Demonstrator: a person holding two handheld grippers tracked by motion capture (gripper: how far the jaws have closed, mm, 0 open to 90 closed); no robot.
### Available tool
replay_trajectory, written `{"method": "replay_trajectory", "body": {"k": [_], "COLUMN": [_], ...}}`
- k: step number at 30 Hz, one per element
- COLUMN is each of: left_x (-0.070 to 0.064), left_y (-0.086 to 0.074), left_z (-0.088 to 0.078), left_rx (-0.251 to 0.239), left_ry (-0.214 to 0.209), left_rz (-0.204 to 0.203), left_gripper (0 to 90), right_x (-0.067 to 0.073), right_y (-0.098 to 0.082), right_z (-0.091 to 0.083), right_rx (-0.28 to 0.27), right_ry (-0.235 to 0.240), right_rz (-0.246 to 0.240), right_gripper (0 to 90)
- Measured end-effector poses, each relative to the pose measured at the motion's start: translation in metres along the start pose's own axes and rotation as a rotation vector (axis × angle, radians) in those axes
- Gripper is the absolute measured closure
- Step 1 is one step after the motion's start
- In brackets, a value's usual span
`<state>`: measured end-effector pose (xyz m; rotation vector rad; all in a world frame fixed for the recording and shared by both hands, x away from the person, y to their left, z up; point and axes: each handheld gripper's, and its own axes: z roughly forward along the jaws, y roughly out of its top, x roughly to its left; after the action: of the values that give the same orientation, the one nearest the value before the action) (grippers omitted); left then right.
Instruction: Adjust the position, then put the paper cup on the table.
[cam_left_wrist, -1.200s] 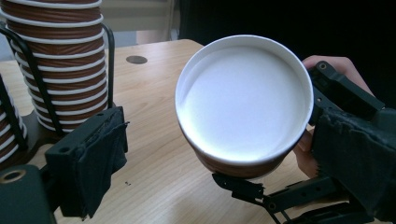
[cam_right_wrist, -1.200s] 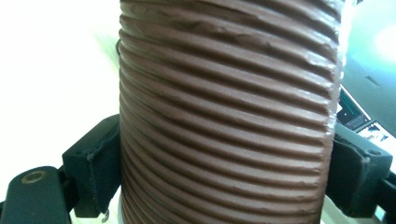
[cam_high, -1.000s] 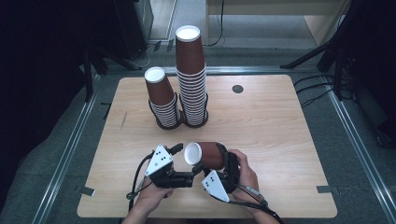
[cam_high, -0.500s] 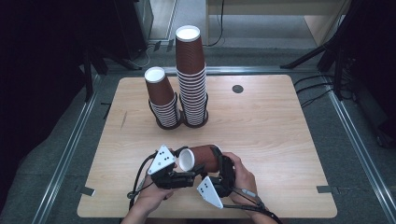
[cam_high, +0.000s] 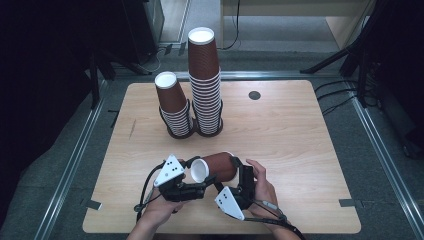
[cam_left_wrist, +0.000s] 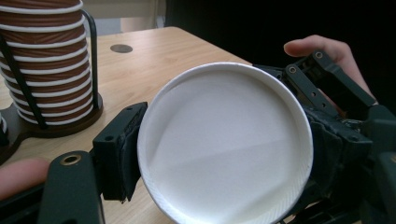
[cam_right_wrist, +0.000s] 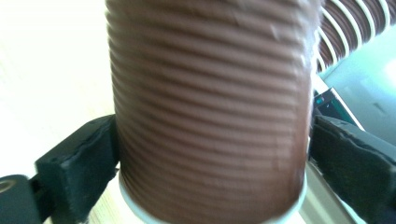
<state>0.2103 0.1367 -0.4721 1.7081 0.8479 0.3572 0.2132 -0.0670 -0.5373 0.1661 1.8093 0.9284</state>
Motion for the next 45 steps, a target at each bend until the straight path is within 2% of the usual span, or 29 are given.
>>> {"method": "replay_trajectory", "body": {"k": [1,3,8,9,12,15,19,20,21,22,24,25,27,28,29,30,31,33,35,36,38,39,40,43,44,45], "left_x": [0.001,0.005,0.013,0.015,0.018,0.021,0.023,0.023,0.023,0.023,0.023,0.023,0.022,0.022,0.021,0.021,0.021,0.02,0.02,0.02,0.021,0.021,0.022,0.022,0.023,0.023], "left_y": [0.0,0.001,0.002,0.003,0.002,0.002,0.0,0.0,0.0,0.0,-0.001,-0.001,-0.002,-0.002,-0.002,-0.002,-0.002,-0.002,-0.002,-0.002,-0.002,-0.002,-0.002,-0.003,-0.003,-0.003], "left_z": [-0.001,-0.005,-0.01,-0.012,-0.014,-0.016,-0.017,-0.017,-0.017,-0.017,-0.017,-0.017,-0.016,-0.016,-0.015,-0.015,-0.014,-0.013,-0.013,-0.012,-0.012,-0.012,-0.012,-0.012,-0.012,-0.013], "left_rx": [-0.007,-0.031,-0.055,-0.067,-0.081,-0.094,-0.137,-0.137,-0.141,-0.15,-0.172,-0.183,-0.194,-0.194,-0.198,-0.198,-0.198,-0.193,-0.193,-0.192,-0.191,-0.19,-0.189,-0.187,-0.19,-0.189], "left_ry": [0.002,0.017,0.052,0.071,0.084,0.099,0.116,0.116,0.118,0.121,0.127,0.132,0.15,0.15,0.154,0.154,0.151,0.153,0.154,0.157,0.16,0.162,0.163,0.167,0.166,0.166], "left_rz": [-0.003,-0.015,-0.033,-0.043,-0.053,-0.063,-0.065,-0.065,-0.063,-0.062,-0.062,-0.063,-0.05,-0.05,-0.045,-0.045,-0.041,-0.033,-0.028,-0.028,-0.027,-0.028,-0.028,-0.027,-0.029,-0.031], "left_gripper": [23.0,23.1,23.2,23.2,23.2,23.2,23.1,23.2,23.1,23.1,23.1,23.1,23.1,23.1,23.1,23.1,23.1,23.1,23.1,23.1,23.1,23.1,23.1,23.0,23.0,23.0], "right_x": [0.0,-0.005,-0.012,-0.016,-0.019,-0.024,-0.027,-0.027,-0.029,-0.029,-0.03,-0.032,-0.035,-0.035,-0.039,-0.04,-0.04,-0.043,-0.044,-0.045,-0.046,-0.048,-0.048,-0.05,-0.05,-0.05], "right_y": [0.0,-0.003,-0.01,-0.013,-0.016,-0.019,-0.02,-0.02,-0.02,-0.02,-0.019,-0.019,-0.019,-0.019,-0.02,-0.02,-0.02,-0.021,-0.022,-0.022,-0.022,-0.021,-0.021,-0.018,-0.016,-0.015], "right_z": [0.0,-0.002,-0.004,-0.005,-0.005,-0.004,-0.005,-0.005,-0.005,-0.005,-0.005,-0.006,-0.006,-0.006,-0.006,-0.006,-0.006,-0.006,-0.006,-0.007,-0.007,-0.008,-0.008,-0.01,-0.01,-0.01], "right_rx": [0.0,0.0,0.01,0.018,0.027,0.037,0.05,0.05,0.056,0.056,0.061,0.068,0.078,0.078,0.087,0.094,0.094,0.106,0.108,0.104,0.101,0.078,0.078,0.051,0.054,0.054], "right_ry": [0.0,-0.003,-0.023,-0.033,-0.045,-0.057,-0.055,-0.055,-0.034,-0.034,-0.017,0.004,0.015,0.015,0.024,0.027,0.027,0.025,0.026,0.024,0.028,0.045,0.045,0.08,0.093,0.098], "right_rz": [0.0,0.033,0.057,0.087,0.119,0.182,0.299,0.299,0.361,0.361,0.4,0.445,0.492,0.492,0.54,0.561,0.561,0.595,0.606,0.635,0.651,0.7,0.7,0.791,0.835,0.85], "right_gripper": [2.5,0.2,0.0,0.0,0.0,0.4,0.5,0.5,0.5,0.5,0.5,0.4,0.5,0.5,0.4,0.4,0.4,0.4,0.4,0.4,0.4,0.4,0.4,0.5,0.4,0.4]}}
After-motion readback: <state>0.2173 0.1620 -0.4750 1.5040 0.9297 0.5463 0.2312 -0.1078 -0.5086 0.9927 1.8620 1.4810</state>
